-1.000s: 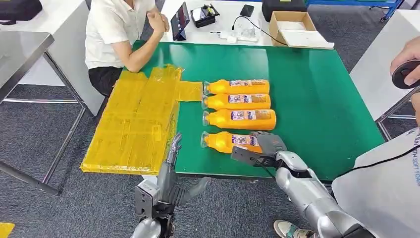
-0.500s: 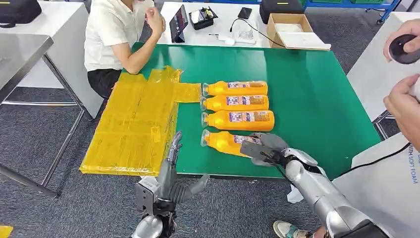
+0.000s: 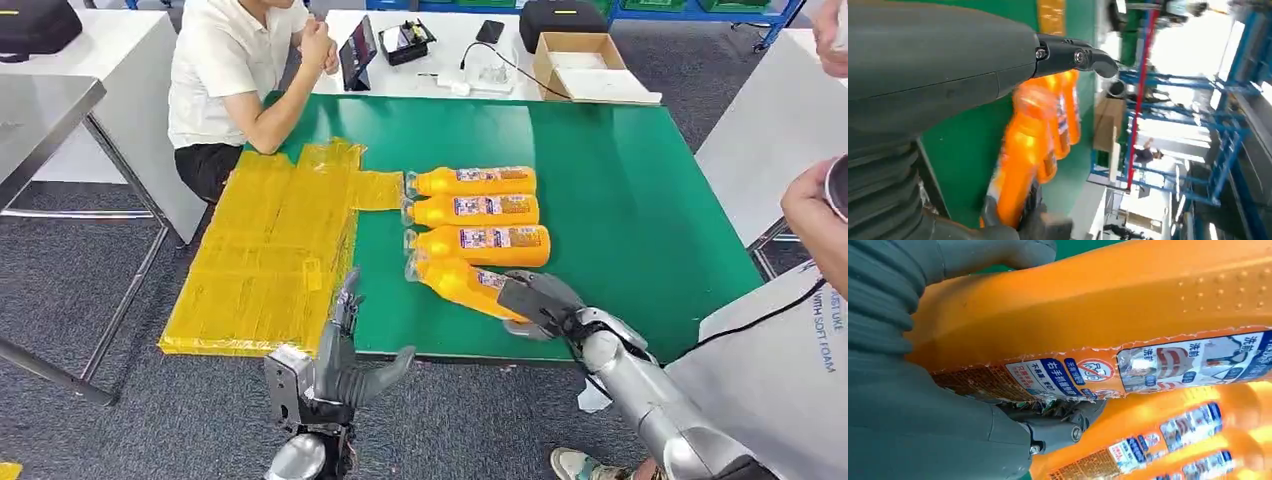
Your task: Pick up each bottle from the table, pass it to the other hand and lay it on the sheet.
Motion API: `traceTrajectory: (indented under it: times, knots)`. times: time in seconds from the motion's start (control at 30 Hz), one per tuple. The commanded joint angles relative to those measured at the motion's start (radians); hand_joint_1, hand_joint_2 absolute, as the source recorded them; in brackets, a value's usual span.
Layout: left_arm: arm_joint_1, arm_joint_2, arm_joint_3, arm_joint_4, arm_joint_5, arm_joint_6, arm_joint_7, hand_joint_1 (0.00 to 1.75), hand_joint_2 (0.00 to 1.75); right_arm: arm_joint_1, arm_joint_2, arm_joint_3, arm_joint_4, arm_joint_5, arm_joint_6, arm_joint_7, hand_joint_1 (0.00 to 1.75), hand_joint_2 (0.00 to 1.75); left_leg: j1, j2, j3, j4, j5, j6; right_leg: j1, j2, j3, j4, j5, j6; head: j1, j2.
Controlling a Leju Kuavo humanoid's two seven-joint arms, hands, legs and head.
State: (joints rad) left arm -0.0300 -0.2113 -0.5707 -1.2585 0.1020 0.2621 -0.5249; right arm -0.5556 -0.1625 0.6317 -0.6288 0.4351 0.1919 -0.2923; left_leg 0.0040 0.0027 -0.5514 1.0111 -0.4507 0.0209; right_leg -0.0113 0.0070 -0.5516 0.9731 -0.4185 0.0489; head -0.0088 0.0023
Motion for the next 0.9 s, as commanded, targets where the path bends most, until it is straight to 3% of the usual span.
traceTrajectory:
  times: [0.03, 0.17, 0.43, 0.63, 0.9]
  knots:
    - [0.049, 0.033, 0.084, -0.061, 0.152, 0.008, 0.024, 0.00, 1.75, 0.342, 0.023, -0.203, -0.408, -0.167, -0.047, -0.034, 1.75, 1.75, 0.001, -0.002, -0.006, 0.000, 0.001, -0.001, 0.001, -0.002, -0.004, 0.000, 0.001, -0.002, 0.000, 0.000]
    - [0.061, 0.057, 0.042, -0.061, 0.238, -0.055, 0.090, 0.00, 1.75, 0.386, 0.046, -0.249, -0.547, -0.193, -0.064, -0.051, 1.75, 1.75, 0.000, -0.003, -0.008, -0.001, 0.001, -0.001, 0.000, -0.003, 0.004, 0.000, -0.001, -0.002, -0.001, 0.000]
    - [-0.004, 0.063, -0.017, 0.085, 0.326, -0.204, 0.184, 0.00, 1.75, 0.377, 0.112, -0.155, -0.654, -0.213, -0.043, -0.131, 1.75, 1.75, 0.000, -0.001, -0.026, -0.001, 0.004, 0.000, -0.001, 0.000, -0.014, 0.002, 0.000, -0.002, 0.000, 0.000]
    - [-0.014, 0.064, -0.030, 0.061, 0.278, -0.219, 0.155, 0.00, 1.75, 0.343, 0.120, -0.105, -0.578, -0.213, -0.043, -0.125, 1.75, 1.75, 0.000, -0.001, -0.030, -0.001, 0.004, 0.000, 0.000, -0.001, -0.017, 0.002, 0.000, -0.002, -0.001, 0.000]
    - [-0.054, 0.052, -0.071, 0.087, 0.179, -0.319, 0.125, 0.00, 1.75, 0.231, 0.119, 0.056, -0.392, -0.175, 0.046, -0.125, 1.75, 1.75, 0.000, 0.001, -0.033, -0.001, 0.004, 0.000, 0.000, 0.000, -0.020, 0.001, 0.001, -0.002, 0.000, 0.000]
